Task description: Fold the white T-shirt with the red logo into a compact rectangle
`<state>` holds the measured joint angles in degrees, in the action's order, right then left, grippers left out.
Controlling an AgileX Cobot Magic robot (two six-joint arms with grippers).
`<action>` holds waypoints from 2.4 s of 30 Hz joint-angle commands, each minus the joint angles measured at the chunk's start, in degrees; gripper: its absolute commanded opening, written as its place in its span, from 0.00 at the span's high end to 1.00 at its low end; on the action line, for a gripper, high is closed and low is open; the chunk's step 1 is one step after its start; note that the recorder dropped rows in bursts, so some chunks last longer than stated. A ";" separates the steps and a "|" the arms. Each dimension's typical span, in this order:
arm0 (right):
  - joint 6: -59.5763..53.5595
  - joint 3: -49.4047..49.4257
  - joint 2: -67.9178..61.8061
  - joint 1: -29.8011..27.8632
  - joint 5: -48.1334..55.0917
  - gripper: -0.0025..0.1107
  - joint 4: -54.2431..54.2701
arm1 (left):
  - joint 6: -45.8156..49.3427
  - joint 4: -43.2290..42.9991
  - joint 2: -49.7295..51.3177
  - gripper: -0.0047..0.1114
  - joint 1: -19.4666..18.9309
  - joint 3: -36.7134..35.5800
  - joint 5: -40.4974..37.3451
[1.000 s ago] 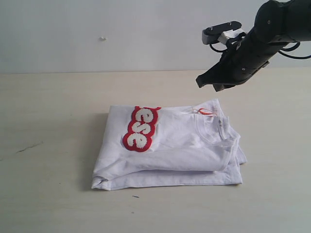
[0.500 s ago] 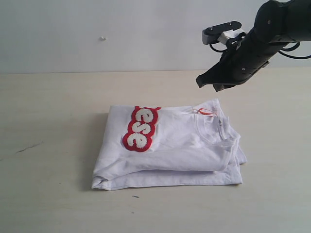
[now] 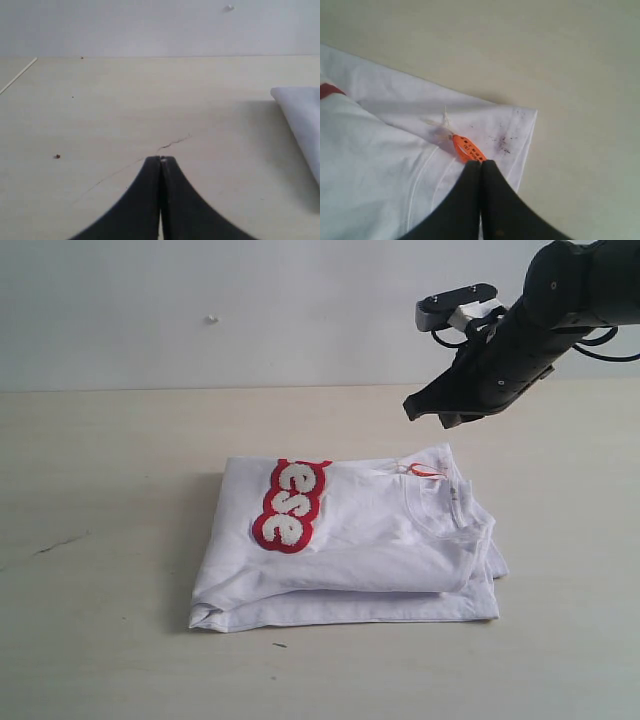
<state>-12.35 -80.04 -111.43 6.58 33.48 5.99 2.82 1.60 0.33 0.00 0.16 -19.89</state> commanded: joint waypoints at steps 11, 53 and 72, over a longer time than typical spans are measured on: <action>0.04 0.11 8.94 0.12 -0.73 0.98 0.05 | 0.16 0.50 -0.33 0.96 -0.07 -0.16 0.10; 10.06 62.42 105.29 -10.76 -46.01 0.98 3.68 | 0.16 0.50 -0.33 0.96 -0.07 -0.16 -0.12; 9.88 76.79 111.43 -10.76 -45.45 0.98 3.05 | 0.16 0.50 -0.33 0.96 -0.07 -0.16 -0.33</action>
<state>-2.38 -3.71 -0.28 -3.83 -12.73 9.49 2.96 1.60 0.33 0.00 0.16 -20.46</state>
